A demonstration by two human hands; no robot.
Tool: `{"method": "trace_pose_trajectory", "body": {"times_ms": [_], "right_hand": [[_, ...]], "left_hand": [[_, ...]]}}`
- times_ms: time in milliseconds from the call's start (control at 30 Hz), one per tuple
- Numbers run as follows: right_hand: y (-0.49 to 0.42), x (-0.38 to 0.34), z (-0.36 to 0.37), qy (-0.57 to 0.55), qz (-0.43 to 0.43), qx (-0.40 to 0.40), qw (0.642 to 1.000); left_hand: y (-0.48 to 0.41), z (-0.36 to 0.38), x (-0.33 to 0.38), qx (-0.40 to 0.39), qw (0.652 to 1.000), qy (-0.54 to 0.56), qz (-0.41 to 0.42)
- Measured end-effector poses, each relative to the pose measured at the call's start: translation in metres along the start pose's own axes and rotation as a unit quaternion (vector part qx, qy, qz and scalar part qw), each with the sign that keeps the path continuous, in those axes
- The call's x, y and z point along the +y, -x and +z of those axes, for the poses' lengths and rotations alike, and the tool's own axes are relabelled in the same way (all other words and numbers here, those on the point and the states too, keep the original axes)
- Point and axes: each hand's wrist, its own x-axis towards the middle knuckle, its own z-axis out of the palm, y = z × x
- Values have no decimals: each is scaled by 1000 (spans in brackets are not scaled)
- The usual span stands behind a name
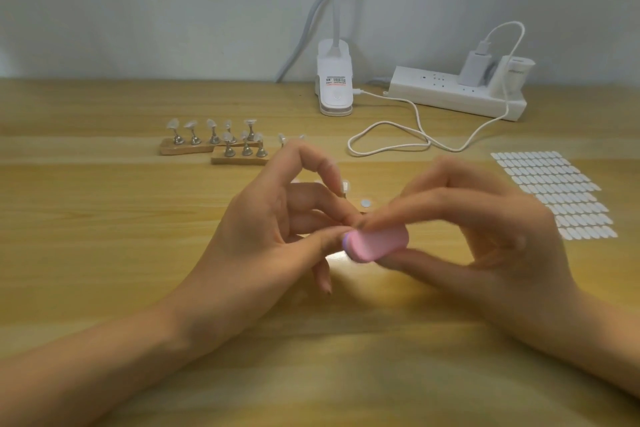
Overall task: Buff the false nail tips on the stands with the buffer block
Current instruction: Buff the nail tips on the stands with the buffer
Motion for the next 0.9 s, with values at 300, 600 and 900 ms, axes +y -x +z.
{"method": "trace_pose_trajectory", "body": {"times_ms": [300, 600, 900], "right_hand": [[-2, 0, 0, 6, 6, 7, 1000], [-3, 0, -1, 28, -17, -4, 999], [-2, -1, -2, 35, -11, 2, 999]], "left_hand": [[-1, 1, 1, -16, 1000, 20, -7], [0, 0, 1, -11, 1000, 5, -4], [0, 1, 1, -13, 1000, 4, -6]]}}
